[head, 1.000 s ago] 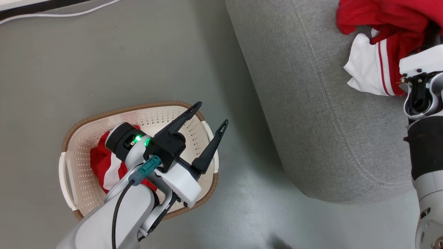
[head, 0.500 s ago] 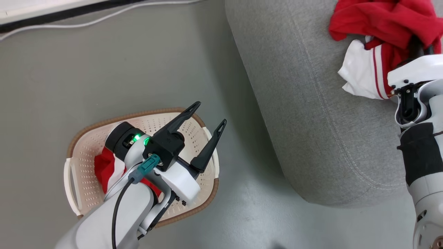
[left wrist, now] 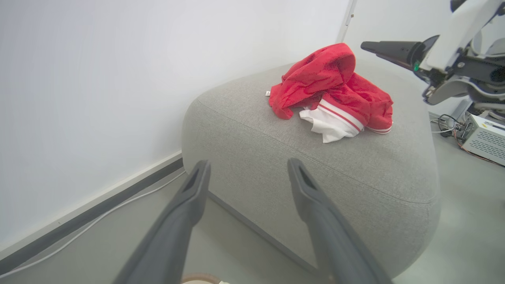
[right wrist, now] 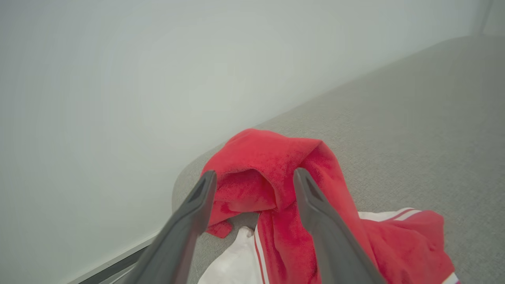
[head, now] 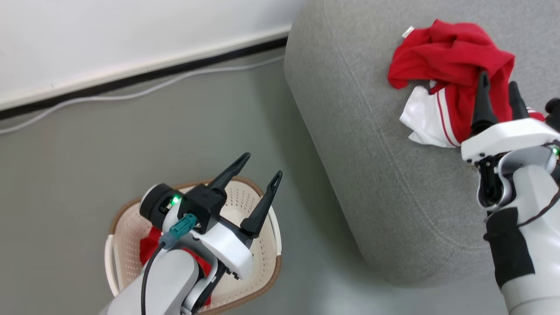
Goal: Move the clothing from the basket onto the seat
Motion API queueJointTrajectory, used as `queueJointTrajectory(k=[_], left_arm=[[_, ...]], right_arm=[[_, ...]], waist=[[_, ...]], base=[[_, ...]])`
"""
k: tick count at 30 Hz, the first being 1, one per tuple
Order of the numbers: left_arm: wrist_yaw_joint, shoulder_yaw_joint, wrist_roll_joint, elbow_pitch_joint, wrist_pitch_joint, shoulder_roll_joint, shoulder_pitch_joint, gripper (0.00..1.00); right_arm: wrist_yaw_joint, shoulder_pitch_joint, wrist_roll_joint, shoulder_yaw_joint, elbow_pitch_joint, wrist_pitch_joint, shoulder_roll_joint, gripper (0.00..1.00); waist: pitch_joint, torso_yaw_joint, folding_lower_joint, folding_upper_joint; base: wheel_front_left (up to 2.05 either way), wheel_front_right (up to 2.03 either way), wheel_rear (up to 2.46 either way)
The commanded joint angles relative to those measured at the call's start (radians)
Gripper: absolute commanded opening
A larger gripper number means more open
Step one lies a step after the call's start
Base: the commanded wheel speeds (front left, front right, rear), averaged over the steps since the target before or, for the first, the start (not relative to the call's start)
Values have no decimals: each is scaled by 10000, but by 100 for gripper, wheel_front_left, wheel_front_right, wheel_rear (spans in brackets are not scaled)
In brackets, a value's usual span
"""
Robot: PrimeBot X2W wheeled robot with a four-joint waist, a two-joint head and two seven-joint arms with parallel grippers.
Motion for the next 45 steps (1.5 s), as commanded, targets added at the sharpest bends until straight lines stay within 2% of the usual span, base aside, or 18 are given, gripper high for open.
queueJointTrajectory(k=[1, 9, 14, 15, 21, 26, 33, 45], left_arm=[[18, 382, -130, -165, -105, 101, -24, 100], [114, 826, -583, 320, -519, -97, 440, 100], [180, 1253, -743, 717, -658, -169, 544, 100], [200, 1442, -794, 893, -689, -203, 574, 100], [286, 2016, -875, 1389, -729, -243, 747, 100], [411, 2699, -882, 1506, -736, -210, 1145, 100], [441, 3710, -804, 1496, -738, -97, 1978, 100], [369, 4944, -467, 1268, -739, -153, 3070, 100]], right_arm=[[42, 170, -120, 280, -436, -61, 15, 100], [42, 1725, -53, 1384, -2139, -61, 85, 100], [42, 2362, 120, 1939, -3011, -61, 94, 100], [42, 2594, 124, 2113, -3354, -61, 96, 100], [42, 3268, 38, 2416, -4136, -61, 97, 100], [42, 3867, -214, 2507, -4657, -61, 98, 100], [42, 4707, -497, 2649, -5161, -61, 98, 100], [42, 5785, -632, 2681, -5630, -61, 98, 100]], waist=[[-453, 75, 0, 0], [-1439, 826, 0, 0], [-1834, 1587, 0, 0], [-1993, 1935, 0, 0], [-2470, 2864, 0, 0], [-2821, 3378, 0, 0], [-3218, 3562, 0, 0], [-3484, 3294, 0, 0]], base=[[0, 0, 0], [0, 0, 0], [0, 0, 0], [0, 0, 0], [0, 0, 0], [0, 0, 0], [0, 0, 0], [0, 0, 0]])
